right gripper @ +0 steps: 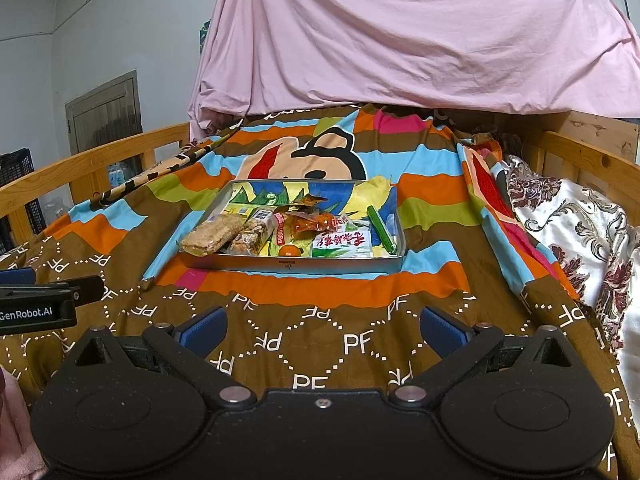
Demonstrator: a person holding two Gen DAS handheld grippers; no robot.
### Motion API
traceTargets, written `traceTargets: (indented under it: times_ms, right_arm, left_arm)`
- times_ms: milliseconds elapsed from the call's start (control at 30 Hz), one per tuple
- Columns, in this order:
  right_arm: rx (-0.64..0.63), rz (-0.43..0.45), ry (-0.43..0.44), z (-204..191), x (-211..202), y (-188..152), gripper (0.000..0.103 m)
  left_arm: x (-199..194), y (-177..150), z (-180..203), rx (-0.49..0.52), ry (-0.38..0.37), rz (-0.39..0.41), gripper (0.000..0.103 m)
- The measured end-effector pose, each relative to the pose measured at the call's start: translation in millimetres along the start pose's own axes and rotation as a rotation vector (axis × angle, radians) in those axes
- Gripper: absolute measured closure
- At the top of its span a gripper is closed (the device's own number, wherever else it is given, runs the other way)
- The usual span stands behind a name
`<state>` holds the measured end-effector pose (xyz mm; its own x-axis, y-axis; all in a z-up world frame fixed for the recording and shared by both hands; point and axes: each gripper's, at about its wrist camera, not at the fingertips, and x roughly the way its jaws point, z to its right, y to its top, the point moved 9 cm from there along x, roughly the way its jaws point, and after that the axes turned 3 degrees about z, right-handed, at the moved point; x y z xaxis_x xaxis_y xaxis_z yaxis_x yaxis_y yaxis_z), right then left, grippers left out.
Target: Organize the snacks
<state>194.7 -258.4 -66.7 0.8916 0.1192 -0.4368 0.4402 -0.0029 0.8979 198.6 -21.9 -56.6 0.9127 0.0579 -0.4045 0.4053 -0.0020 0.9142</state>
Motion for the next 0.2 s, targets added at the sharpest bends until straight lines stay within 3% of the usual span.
traceTargets:
  times_ms: [200]
  right_arm:
    - [0.000,0.000,0.000,0.0,0.1,0.0,0.001]
  left_arm:
    - [1.0,-0.3,-0.3,0.000,0.001,-0.005,0.000]
